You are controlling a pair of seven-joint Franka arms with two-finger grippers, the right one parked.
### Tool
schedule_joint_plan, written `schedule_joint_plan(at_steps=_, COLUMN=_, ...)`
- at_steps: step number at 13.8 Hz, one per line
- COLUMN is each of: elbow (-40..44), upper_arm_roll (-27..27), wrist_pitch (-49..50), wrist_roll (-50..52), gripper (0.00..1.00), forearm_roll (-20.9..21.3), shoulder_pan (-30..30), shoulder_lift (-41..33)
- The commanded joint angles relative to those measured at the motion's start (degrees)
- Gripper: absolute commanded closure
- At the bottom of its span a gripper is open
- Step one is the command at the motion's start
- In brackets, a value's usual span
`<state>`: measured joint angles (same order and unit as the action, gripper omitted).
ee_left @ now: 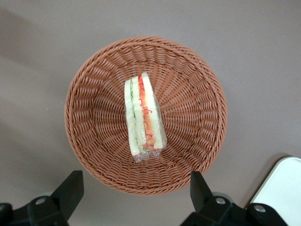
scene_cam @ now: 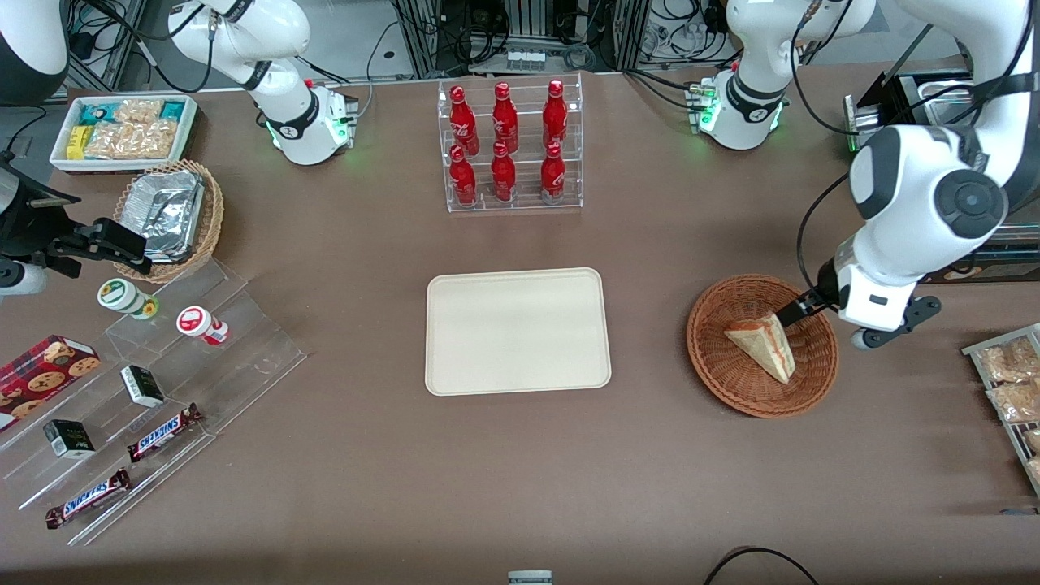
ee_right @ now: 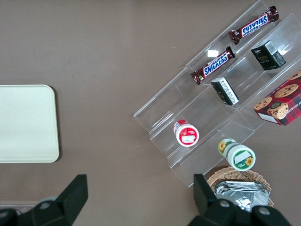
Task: Place sandwich from basket to tray
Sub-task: 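Lower the left gripper and close it on the triangular sandwich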
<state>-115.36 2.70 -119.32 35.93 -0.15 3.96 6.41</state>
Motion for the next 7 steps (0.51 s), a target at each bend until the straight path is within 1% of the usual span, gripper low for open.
schedule_joint_plan(at_steps=1, elbow=-0.6, upper_arm_roll=0.0, wrist_pitch=-3.3, wrist_roll=3.1, gripper=0.0, forearm_roll=1.2, shoulder_pan=0.4, shoulder_lift=2.6)
schedule_joint_plan(at_steps=7, elbow=-2.1, upper_arm_roll=0.0, wrist_pitch=-8.9, wrist_roll=4.9, gripper=0.0, forearm_roll=1.4, shoulder_pan=0.4, shoulder_lift=6.6)
